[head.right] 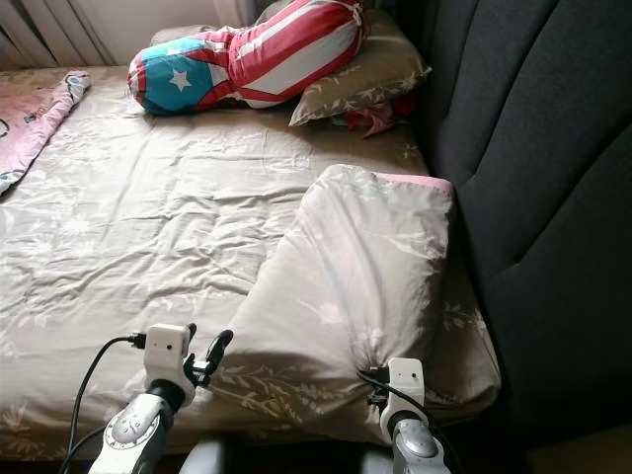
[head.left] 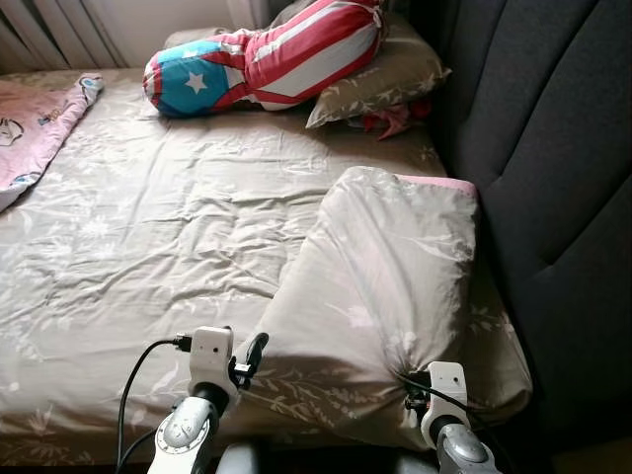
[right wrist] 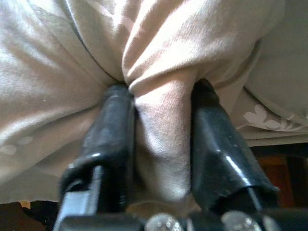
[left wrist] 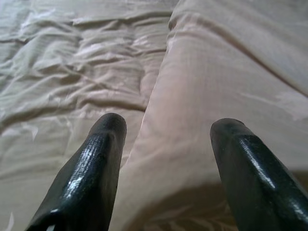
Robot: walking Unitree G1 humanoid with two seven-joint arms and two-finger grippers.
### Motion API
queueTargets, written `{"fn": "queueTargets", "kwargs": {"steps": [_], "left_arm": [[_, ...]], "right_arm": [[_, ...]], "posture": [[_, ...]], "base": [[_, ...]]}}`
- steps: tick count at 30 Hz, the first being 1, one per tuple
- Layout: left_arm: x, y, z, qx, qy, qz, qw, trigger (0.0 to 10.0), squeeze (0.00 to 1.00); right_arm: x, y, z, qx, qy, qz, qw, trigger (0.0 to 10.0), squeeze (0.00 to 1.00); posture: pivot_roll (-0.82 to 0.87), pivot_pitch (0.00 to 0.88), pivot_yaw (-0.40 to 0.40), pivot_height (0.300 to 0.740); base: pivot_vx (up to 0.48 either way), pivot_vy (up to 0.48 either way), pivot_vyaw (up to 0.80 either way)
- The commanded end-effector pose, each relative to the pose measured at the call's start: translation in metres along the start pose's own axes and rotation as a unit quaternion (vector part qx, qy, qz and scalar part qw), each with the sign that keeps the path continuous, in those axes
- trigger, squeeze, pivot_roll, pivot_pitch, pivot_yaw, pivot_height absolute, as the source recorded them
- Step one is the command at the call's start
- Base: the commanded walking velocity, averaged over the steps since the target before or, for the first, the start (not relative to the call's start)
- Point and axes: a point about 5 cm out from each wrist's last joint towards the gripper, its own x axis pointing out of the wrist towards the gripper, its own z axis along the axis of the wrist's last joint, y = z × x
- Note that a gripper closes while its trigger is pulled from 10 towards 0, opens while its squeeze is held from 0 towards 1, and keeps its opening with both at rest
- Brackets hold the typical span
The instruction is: Clean up the room
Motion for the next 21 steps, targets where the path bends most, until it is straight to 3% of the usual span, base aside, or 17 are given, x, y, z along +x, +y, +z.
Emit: {"fn": "queueTargets", "kwargs": {"steps": [1, 10, 21], "left_arm": [[-0.001, -0.001, -0.004, 0.007, 0.007, 0.0, 1.0, 10.0, 0.0], [0.003, 0.004, -0.005, 0.018, 0.004, -0.002, 1.0, 10.0, 0.0], [0.006, 0.002, -0.007, 0.015, 0.0, -0.002, 1.0, 10.0, 0.0]], "right_arm": [[-0.004, -0.016, -0.013, 0.012, 0.027, -0.039, 0.999, 0.0, 0.0], [-0.003, -0.034, -0.004, 0.019, 0.013, -0.077, 0.997, 0.0, 0.0], [-0.002, -0.042, 0.003, 0.02, 0.002, -0.096, 0.995, 0.0, 0.0]], "posture": [[-0.02, 0.073, 0.002, 0.657], [-0.04, 0.025, 0.0, 0.657], [-0.05, 0.004, -0.004, 0.657]], "base": [[0.0, 0.0, 0.0], [0.0, 0.0, 0.0], [0.0, 0.0, 0.0]]}}
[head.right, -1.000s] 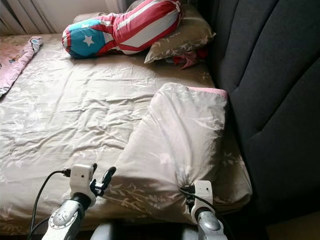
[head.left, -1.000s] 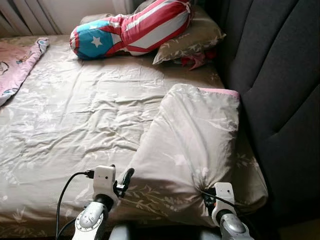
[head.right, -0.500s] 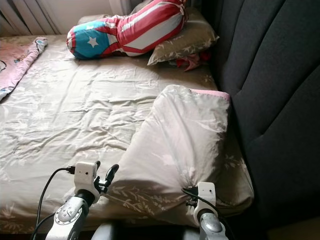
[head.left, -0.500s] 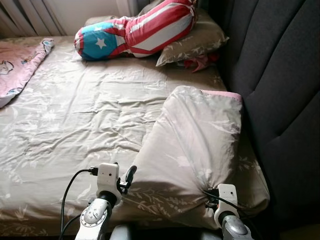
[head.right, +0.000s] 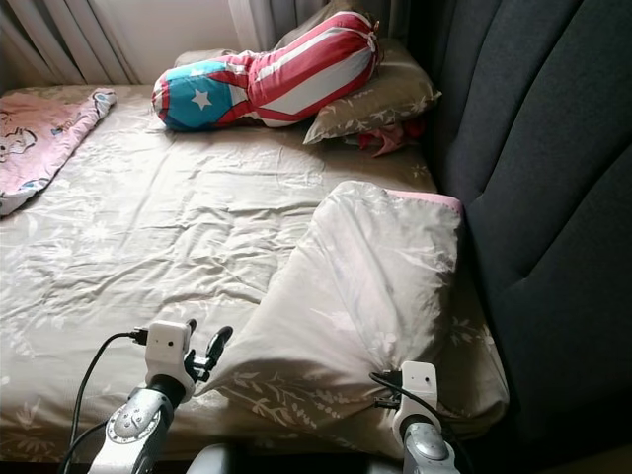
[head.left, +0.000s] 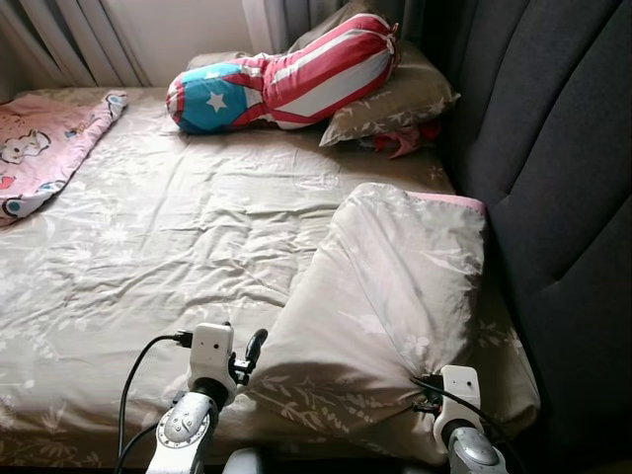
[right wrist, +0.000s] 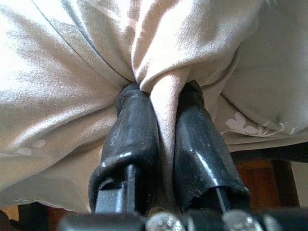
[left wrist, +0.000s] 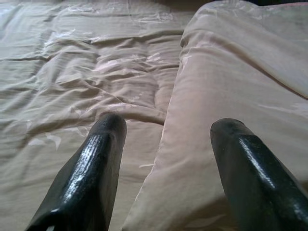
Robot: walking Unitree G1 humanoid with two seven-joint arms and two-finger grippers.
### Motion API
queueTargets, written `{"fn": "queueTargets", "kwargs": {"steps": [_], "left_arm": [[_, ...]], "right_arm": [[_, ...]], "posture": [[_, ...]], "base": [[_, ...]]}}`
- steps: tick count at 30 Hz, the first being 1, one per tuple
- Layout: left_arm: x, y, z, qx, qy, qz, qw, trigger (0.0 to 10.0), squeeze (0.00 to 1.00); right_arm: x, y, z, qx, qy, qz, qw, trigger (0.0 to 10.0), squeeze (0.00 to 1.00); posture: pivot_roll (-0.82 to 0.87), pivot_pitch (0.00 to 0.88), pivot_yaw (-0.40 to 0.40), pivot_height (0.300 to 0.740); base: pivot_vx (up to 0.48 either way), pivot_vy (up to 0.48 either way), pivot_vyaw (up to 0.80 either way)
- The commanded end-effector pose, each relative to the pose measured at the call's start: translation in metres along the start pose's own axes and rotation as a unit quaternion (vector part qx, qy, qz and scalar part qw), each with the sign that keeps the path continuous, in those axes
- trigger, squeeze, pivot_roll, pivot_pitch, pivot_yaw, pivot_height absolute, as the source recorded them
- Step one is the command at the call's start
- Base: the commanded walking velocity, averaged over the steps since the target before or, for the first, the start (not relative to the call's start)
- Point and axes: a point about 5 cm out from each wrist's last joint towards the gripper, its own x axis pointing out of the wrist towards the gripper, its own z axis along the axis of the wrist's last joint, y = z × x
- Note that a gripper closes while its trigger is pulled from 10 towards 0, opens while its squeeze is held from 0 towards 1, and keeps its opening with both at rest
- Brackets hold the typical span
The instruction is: Clean up the room
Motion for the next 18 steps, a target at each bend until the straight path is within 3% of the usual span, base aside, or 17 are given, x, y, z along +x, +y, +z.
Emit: {"fn": "queueTargets", "kwargs": {"steps": [1, 3, 4, 6, 8, 9, 10, 12, 15, 18], "left_arm": [[0.002, -0.001, -0.002, 0.005, 0.004, -0.001, 1.0, 10.0, 0.0], [0.003, -0.002, -0.001, 0.005, 0.004, -0.001, 1.0, 10.0, 0.0], [0.003, -0.001, -0.002, 0.005, 0.004, 0.0, 1.0, 10.0, 0.0], [0.002, 0.0, -0.002, 0.006, 0.004, 0.001, 1.0, 10.0, 0.0], [0.001, 0.002, -0.003, 0.007, 0.005, 0.003, 1.0, 10.0, 0.0], [0.0, 0.006, -0.004, 0.009, 0.006, 0.006, 1.0, 10.0, 0.0], [0.0, 0.006, -0.004, 0.009, 0.006, 0.006, 1.0, 10.0, 0.0], [-0.001, 0.008, -0.005, 0.01, 0.009, 0.008, 1.0, 10.0, 0.0], [-0.002, 0.01, -0.006, 0.011, 0.011, 0.009, 1.0, 10.0, 0.0], [-0.001, 0.008, -0.008, 0.011, 0.013, 0.008, 1.0, 10.0, 0.0]], "right_arm": [[0.001, -0.03, 0.009, 0.015, -0.011, -0.068, 0.997, 0.0, 0.0], [0.001, -0.041, 0.014, 0.019, -0.019, -0.096, 0.995, 0.0, 0.0], [0.0, -0.06, 0.021, 0.024, -0.031, -0.139, 0.99, 0.0, 0.0], [-0.003, -0.079, 0.028, 0.028, -0.044, -0.182, 0.982, 0.0, 0.0], [-0.009, -0.106, 0.039, 0.031, -0.066, -0.239, 0.968, 0.0, 0.0], [-0.018, -0.136, 0.051, 0.023, -0.09, -0.297, 0.95, 0.0, 0.0], [-0.018, -0.136, 0.051, 0.023, -0.09, -0.297, 0.95, 0.0, 0.0], [-0.028, -0.162, 0.062, 0.016, -0.107, -0.347, 0.932, 0.0, 0.0], [-0.033, -0.175, 0.069, 0.012, -0.114, -0.365, 0.924, 0.0, 0.0], [-0.032, -0.176, 0.072, 0.001, -0.114, -0.349, 0.93, 0.0, 0.0]], "posture": [[-0.06, 0.009, -0.005, 0.657], [-0.06, 0.012, -0.005, 0.657], [-0.06, 0.014, -0.005, 0.657], [-0.06, 0.016, -0.004, 0.657], [-0.06, 0.02, -0.005, 0.657], [-0.07, 0.02, -0.005, 0.657], [-0.07, 0.02, -0.005, 0.657], [-0.08, 0.022, -0.004, 0.657], [-0.08, 0.024, -0.004, 0.657], [-0.09, 0.026, -0.002, 0.657]], "base": [[0.0, 0.0, 0.0], [0.0, 0.0, 0.0], [0.0, 0.0, 0.0], [0.0, 0.0, 0.0], [0.0, 0.0, 0.0], [0.0, 0.0, 0.0], [0.0, 0.0, 0.0], [0.0, 0.0, 0.0], [0.0, 0.0, 0.0], [0.0, 0.0, 0.0]]}}
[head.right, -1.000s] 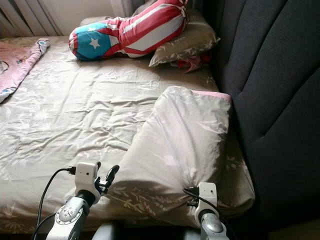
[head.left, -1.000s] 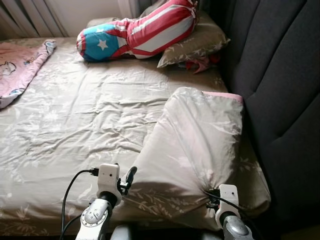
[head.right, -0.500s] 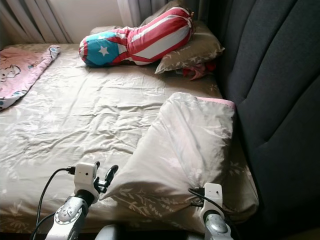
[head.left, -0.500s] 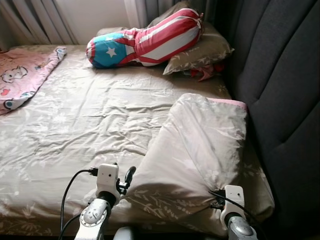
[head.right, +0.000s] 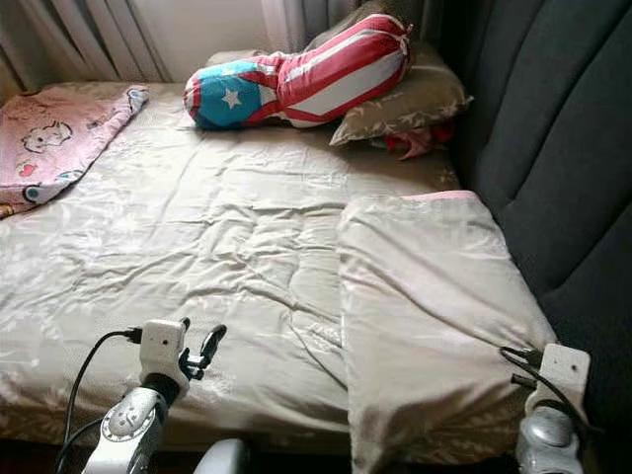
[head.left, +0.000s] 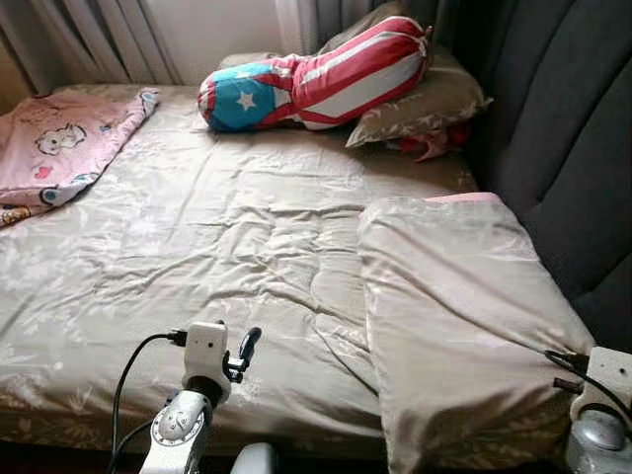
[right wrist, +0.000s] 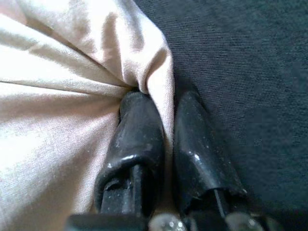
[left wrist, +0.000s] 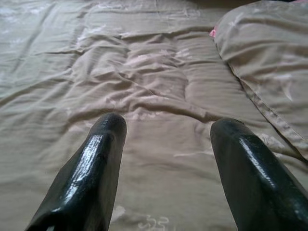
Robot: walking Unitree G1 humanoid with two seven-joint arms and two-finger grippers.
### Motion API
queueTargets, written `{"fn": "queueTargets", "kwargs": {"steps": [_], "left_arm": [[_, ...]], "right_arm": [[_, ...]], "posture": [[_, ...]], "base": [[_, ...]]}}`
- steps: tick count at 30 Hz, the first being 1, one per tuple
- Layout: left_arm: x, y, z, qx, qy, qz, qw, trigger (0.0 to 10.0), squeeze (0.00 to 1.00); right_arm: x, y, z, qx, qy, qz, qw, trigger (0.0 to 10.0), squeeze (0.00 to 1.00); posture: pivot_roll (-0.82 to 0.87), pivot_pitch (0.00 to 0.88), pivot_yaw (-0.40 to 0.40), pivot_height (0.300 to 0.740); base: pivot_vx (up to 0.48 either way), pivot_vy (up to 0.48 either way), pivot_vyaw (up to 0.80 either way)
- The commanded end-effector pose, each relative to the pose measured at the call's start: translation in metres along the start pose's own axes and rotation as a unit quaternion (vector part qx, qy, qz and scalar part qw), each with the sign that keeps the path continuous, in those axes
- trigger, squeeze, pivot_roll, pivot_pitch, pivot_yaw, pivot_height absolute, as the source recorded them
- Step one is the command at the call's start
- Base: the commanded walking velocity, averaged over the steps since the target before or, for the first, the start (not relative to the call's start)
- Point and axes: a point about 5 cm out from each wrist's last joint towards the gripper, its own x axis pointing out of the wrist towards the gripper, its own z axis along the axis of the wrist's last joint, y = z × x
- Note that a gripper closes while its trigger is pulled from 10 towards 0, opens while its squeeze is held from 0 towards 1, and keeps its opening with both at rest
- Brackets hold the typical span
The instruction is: Clean up the room
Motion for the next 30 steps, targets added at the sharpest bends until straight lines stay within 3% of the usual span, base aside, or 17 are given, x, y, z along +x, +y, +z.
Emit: {"fn": "queueTargets", "kwargs": {"steps": [1, 3, 6, 10, 14, 15, 19, 21, 22, 23, 24, 25, 30], "left_arm": [[-0.001, -0.001, -0.004, 0.004, 0.007, -0.002, 1.0, 10.0, 0.0], [-0.001, -0.003, -0.005, 0.003, 0.008, -0.004, 1.0, 10.0, 0.0], [0.0, -0.004, -0.007, 0.001, 0.011, -0.006, 1.0, 10.0, 0.0], [0.0, -0.004, -0.008, -0.001, 0.012, -0.004, 1.0, 10.0, 0.0], [-0.001, -0.004, -0.009, -0.002, 0.014, -0.003, 1.0, 10.0, 0.0], [-0.002, -0.004, -0.01, -0.002, 0.018, -0.003, 1.0, 10.0, 0.0], [-0.004, -0.004, -0.015, -0.004, 0.026, -0.003, 1.0, 10.0, 0.0], [-0.006, -0.005, -0.022, -0.01, 0.039, 0.001, 0.999, 10.0, 0.0], [-0.006, -0.005, -0.022, -0.01, 0.039, 0.001, 0.999, 10.0, 0.0], [-0.008, -0.004, -0.027, -0.019, 0.05, 0.006, 0.999, 10.0, 0.0], [-0.008, -0.004, -0.029, -0.022, 0.055, 0.008, 0.998, 10.0, 0.0], [-0.009, -0.004, -0.031, -0.027, 0.059, 0.011, 0.998, 10.0, 0.0], [-0.014, 0.0, -0.046, -0.074, 0.096, 0.042, 0.992, 10.0, 0.0]], "right_arm": [[0.007, -0.019, 0.016, 0.015, -0.034, -0.033, 0.999, 10.0, 0.0], [0.004, -0.011, 0.014, 0.015, -0.033, -0.015, 0.999, 10.0, 0.0], [-0.006, 0.018, 0.004, 0.038, -0.026, 0.052, 0.998, 10.0, 0.0], [-0.011, 0.027, -0.003, 0.038, -0.017, 0.063, 0.997, 10.0, 0.0], [-0.01, 0.026, -0.003, 0.036, -0.018, 0.063, 0.997, 10.0, 0.0], [-0.01, 0.025, -0.001, 0.048, -0.026, 0.064, 0.996, 10.0, 1.0], [-0.012, 0.031, 0.006, 0.064, -0.05, 0.096, 0.992, 10.0, 1.0], [-0.019, 0.049, 0.011, 0.094, -0.073, 0.166, 0.979, 10.0, 1.0], [-0.019, 0.049, 0.011, 0.094, -0.073, 0.166, 0.979, 10.0, 1.0], [-0.026, 0.062, 0.009, 0.101, -0.072, 0.204, 0.971, 10.0, 0.46], [-0.028, 0.066, 0.007, 0.101, -0.07, 0.216, 0.969, 10.0, 0.46], [-0.031, 0.071, 0.005, 0.1, -0.069, 0.23, 0.966, 10.0, 0.0], [-0.052, 0.096, -0.014, 0.104, -0.045, 0.285, 0.952, 10.0, 0.0]], "posture": [[-0.09, 0.026, -0.002, 0.657], [-0.09, 0.026, -0.002, 0.657], [-0.08, 0.026, 0.001, 0.657], [-0.07, 0.026, -0.001, 0.657], [-0.07, 0.026, -0.001, 0.657], [-0.08, 0.026, -0.003, 0.657], [-0.08, 0.027, -0.005, 0.657], [-0.08, 0.028, -0.005, 0.657], [-0.08, 0.028, -0.005, 0.657], [-0.08, 0.028, -0.005, 0.657], [-0.08, 0.028, -0.005, 0.657], [-0.08, 0.028, -0.005, 0.657], [-0.08, 0.017, -0.006, 0.661]], "base": [[0.0, 0.0, 0.0], [0.0, 0.0, 0.0], [0.0, 0.0, 0.0], [0.0, 0.0, 0.0], [0.0, 0.0, 0.0], [0.0, 0.0, 0.0], [0.0, 0.0, 0.0], [0.0, 0.0, 0.0], [0.0, 0.0, 0.0], [0.0, 0.0, 0.0], [0.0, 0.0, 0.0], [0.0, 0.0, 0.0], [0.0, 0.0, 0.0]]}}
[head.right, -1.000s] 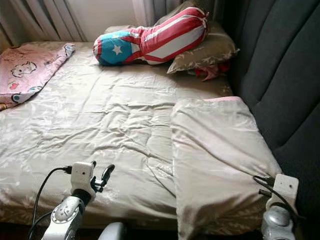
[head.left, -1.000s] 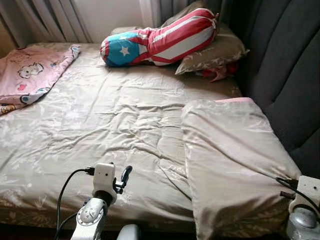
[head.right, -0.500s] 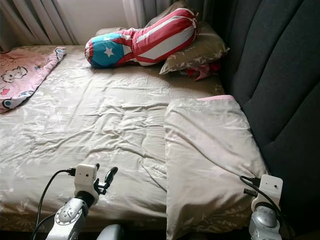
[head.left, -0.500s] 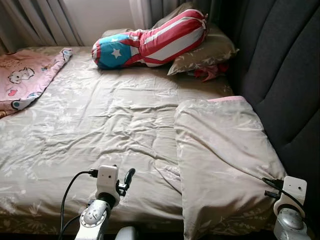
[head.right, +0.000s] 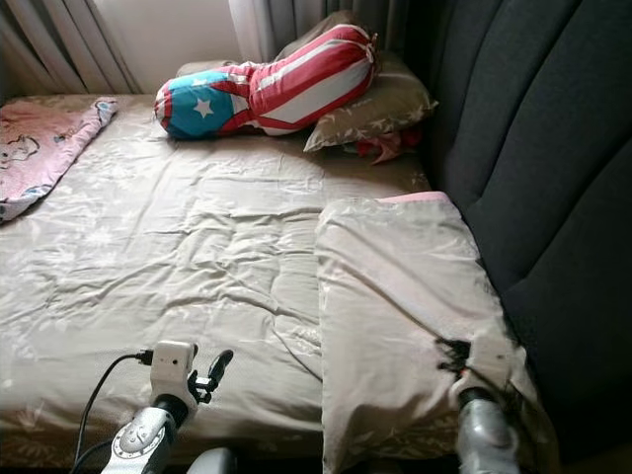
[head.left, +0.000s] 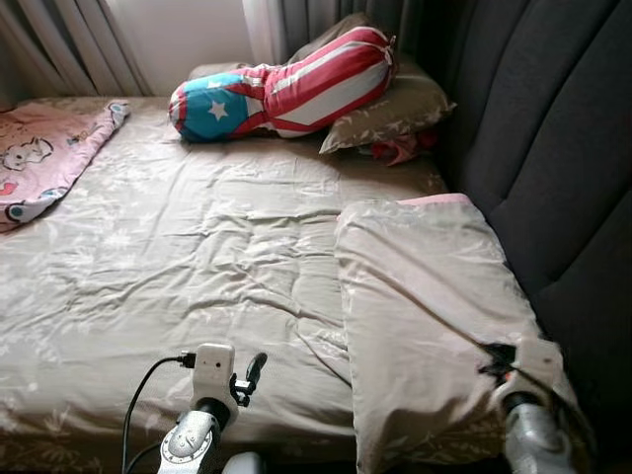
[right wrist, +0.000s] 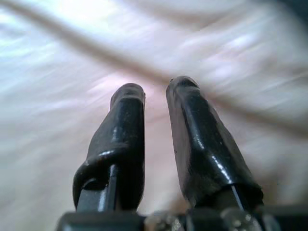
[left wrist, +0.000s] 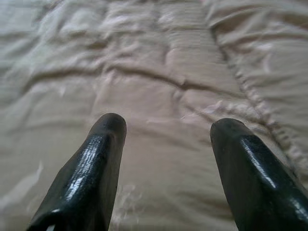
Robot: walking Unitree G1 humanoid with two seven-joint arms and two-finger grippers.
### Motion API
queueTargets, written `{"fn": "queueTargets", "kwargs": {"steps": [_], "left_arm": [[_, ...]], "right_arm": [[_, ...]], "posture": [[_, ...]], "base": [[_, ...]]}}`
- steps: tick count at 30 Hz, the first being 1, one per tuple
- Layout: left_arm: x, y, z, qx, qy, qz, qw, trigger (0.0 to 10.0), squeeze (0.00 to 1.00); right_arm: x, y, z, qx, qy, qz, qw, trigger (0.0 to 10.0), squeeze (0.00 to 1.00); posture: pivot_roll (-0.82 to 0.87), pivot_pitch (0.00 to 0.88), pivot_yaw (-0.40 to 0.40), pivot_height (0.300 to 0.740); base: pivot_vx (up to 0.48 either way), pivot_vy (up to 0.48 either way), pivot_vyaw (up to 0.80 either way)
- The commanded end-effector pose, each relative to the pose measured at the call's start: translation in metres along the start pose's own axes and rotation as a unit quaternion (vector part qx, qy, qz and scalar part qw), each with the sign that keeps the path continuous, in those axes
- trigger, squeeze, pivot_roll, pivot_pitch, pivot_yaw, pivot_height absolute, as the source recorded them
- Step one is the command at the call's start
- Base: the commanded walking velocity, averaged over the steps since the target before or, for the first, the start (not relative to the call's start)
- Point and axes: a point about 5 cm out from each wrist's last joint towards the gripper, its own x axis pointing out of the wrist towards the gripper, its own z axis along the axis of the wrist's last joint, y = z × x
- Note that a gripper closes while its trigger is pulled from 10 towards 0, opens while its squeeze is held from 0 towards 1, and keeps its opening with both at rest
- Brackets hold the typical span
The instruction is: Clean up the room
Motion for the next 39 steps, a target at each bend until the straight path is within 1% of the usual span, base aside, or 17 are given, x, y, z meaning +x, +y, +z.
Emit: {"fn": "queueTargets", "kwargs": {"steps": [1, 4, 5, 8, 11, 13, 15, 16, 18, 20, 23, 24, 27, 30, 31, 34, 39], "left_arm": [[-0.002, 0.006, -0.012, -0.033, 0.031, 0.021, 0.999, 10.0, 0.0], [-0.002, 0.007, -0.018, -0.049, 0.05, 0.032, 0.997, 10.0, 0.0], [-0.002, 0.007, -0.023, -0.055, 0.066, 0.036, 0.996, 10.0, 0.0], [-0.002, 0.006, -0.032, -0.05, 0.095, 0.034, 0.994, 10.0, 0.0], [-0.002, 0.007, -0.036, -0.043, 0.113, 0.038, 0.992, 10.0, 0.0], [-0.002, 0.01, -0.039, -0.052, 0.126, 0.05, 0.989, 10.0, 0.0], [-0.004, 0.01, -0.046, -0.045, 0.153, 0.053, 0.986, 10.0, 0.0], [-0.004, 0.01, -0.046, -0.045, 0.153, 0.053, 0.986, 10.0, 0.0], [-0.009, 0.009, -0.055, -0.032, 0.184, 0.05, 0.981, 10.0, 0.0], [-0.013, 0.012, -0.061, -0.032, 0.202, 0.066, 0.977, 10.0, 0.0], [-0.016, 0.018, -0.063, -0.026, 0.207, 0.079, 0.975, 10.0, 0.0], [-0.017, 0.023, -0.062, -0.039, 0.205, 0.095, 0.973, 10.0, 0.0], [-0.018, 0.024, -0.065, -0.016, 0.22, 0.084, 0.972, 10.0, 0.0], [-0.023, 0.021, -0.071, 0.014, 0.238, 0.066, 0.969, 10.0, 0.0], [-0.029, 0.02, -0.078, 0.023, 0.254, 0.069, 0.964, 10.0, 0.0], [-0.034, 0.02, -0.085, 0.011, 0.269, 0.084, 0.959, 10.0, 0.0], [-0.034, 0.019, -0.085, 0.011, 0.27, 0.085, 0.959, 10.0, 0.0]], "right_arm": [[-0.004, 0.001, -0.007, 0.005, 0.009, -0.003, 1.0, 10.0, 0.0], [-0.01, 0.009, -0.025, 0.021, 0.047, 0.002, 0.999, 10.0, 0.0], [-0.015, 0.018, -0.038, 0.021, 0.076, 0.014, 0.997, 10.0, 0.0], [-0.024, 0.033, -0.057, -0.007, 0.119, 0.05, 0.992, 10.0, 0.0], [-0.029, 0.042, -0.065, -0.011, 0.138, 0.069, 0.988, 10.0, 0.0], [-0.032, 0.046, -0.07, -0.016, 0.15, 0.077, 0.986, 10.0, 0.0], [-0.033, 0.044, -0.074, -0.025, 0.167, 0.071, 0.983, 10.0, 0.0], [-0.033, 0.044, -0.074, -0.025, 0.167, 0.071, 0.983, 10.0, 0.0], [-0.036, 0.04, -0.079, -0.008, 0.182, 0.05, 0.982, 10.0, 0.0], [-0.041, 0.029, -0.086, -0.002, 0.207, 0.013, 0.978, 10.0, 0.0], [-0.045, 0.023, -0.091, 0.001, 0.222, -0.001, 0.975, 10.0, 0.0], [-0.048, 0.018, -0.093, 0.001, 0.226, -0.006, 0.974, 10.0, 0.0], [-0.05, 0.012, -0.095, 0.002, 0.231, -0.013, 0.973, 10.0, 0.0], [-0.053, 0.006, -0.098, 0.021, 0.238, -0.041, 0.97, 10.0, 0.0], [-0.054, 0.003, -0.098, 0.024, 0.235, -0.052, 0.97, 10.0, 1.0], [-0.055, 0.0, -0.099, 0.019, 0.237, -0.058, 0.97, 10.0, 1.0], [-0.057, -0.004, -0.101, 0.015, 0.243, -0.064, 0.968, 10.0, 1.0]], "posture": [[-0.08, 0.016, -0.006, 0.666], [-0.08, 0.014, -0.005, 0.681], [-0.08, 0.011, -0.002, 0.691], [-0.07, 0.005, -0.002, 0.716], [-0.07, 0.0, 0.001, 0.736], [-0.07, 0.0, 0.002, 0.74], [-0.07, 0.0, 0.006, 0.74], [-0.07, 0.0, 0.006, 0.74], [-0.08, 0.0, 0.008, 0.74], [-0.08, 0.0, 0.006, 0.74], [-0.08, 0.0, 0.006, 0.74], [-0.08, 0.0, 0.004, 0.74], [-0.06, 0.0, 0.0, 0.74], [-0.07, 0.0, 0.006, 0.74], [-0.09, 0.0, 0.009, 0.74], [-0.1, 0.0, 0.011, 0.74], [-0.09, 0.0, 0.0, 0.74]], "base": [[0.0, 0.0, 0.0], [0.0, 0.0, 0.0], [0.0, 0.0, 0.0], [0.0, 0.0, 0.0], [0.0, 0.0, 0.0], [0.0, 0.0, 0.0], [0.0, 0.0, 0.0], [0.0, 0.0, 0.0], [0.0, 0.0, 0.0], [0.0, 0.0, 0.0], [0.0, 0.0, 0.0], [0.0, 0.0, 0.0], [0.0, 0.0, 0.0], [0.0, 0.0, 0.0], [0.0, 0.0, 0.0], [0.0, 0.0, 0.0], [0.0, 0.0, 0.0]]}}
